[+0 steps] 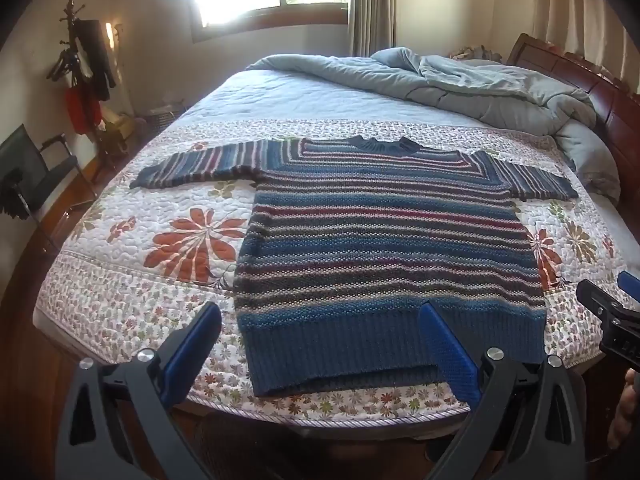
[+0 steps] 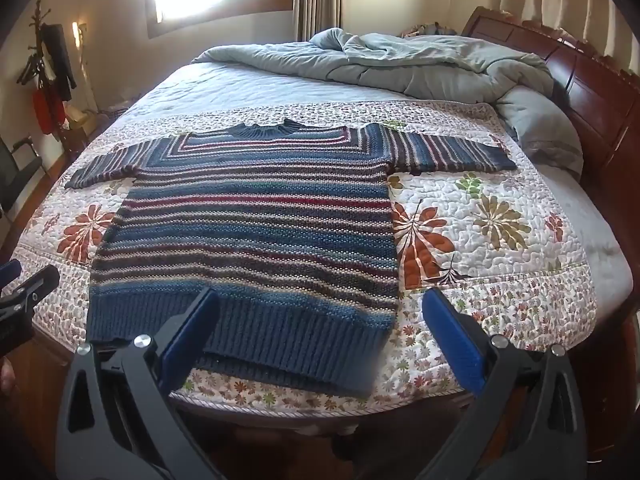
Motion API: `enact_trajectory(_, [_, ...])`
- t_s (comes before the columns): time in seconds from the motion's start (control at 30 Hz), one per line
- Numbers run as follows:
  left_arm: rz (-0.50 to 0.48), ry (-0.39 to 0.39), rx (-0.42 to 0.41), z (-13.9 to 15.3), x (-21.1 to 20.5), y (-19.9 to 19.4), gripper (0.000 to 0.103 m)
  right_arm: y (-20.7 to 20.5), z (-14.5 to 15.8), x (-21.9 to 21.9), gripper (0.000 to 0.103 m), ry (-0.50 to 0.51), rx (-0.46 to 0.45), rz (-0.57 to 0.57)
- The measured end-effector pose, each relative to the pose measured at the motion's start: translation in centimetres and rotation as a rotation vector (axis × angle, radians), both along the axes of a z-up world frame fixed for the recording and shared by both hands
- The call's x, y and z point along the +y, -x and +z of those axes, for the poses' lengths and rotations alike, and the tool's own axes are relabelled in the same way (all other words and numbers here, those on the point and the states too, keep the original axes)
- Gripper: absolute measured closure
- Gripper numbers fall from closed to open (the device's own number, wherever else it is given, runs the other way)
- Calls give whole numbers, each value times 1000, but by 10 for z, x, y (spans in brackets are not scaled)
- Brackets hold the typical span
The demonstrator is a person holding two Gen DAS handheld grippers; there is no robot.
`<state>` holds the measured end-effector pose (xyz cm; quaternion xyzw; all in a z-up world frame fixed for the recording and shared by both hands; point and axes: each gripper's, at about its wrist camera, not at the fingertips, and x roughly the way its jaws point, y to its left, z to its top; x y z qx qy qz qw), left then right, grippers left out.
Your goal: Fold small clothes
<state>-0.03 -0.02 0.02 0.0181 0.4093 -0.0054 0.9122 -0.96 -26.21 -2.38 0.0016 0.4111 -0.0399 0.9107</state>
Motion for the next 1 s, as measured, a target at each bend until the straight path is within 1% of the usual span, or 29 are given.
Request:
enact_trajectory(0.17, [-2,13,13,-1,-1,-1,4,-1,0,-1,3,0,1,3])
enact_trajectory(0.3, [0,25,19,8,10,-8,4,0,5,1,3,2,-4,7])
enact_trajectory(0.43, [12,12,6,11,4,-8,4,-2,8,4,3,7,-1,2])
enact_trajectory(0.47, [16,13,-10,8,4,0,4,-1,8,6,3,12,-2,4])
enact_trajectory(0.7, [31,8,-12,8,9,-2,4,-1,7,-2,3,2,-8,-9])
enact_trajectory(1.0, [29,6,-12,8,9,-2,4,0,7,1,3,9,-10,4])
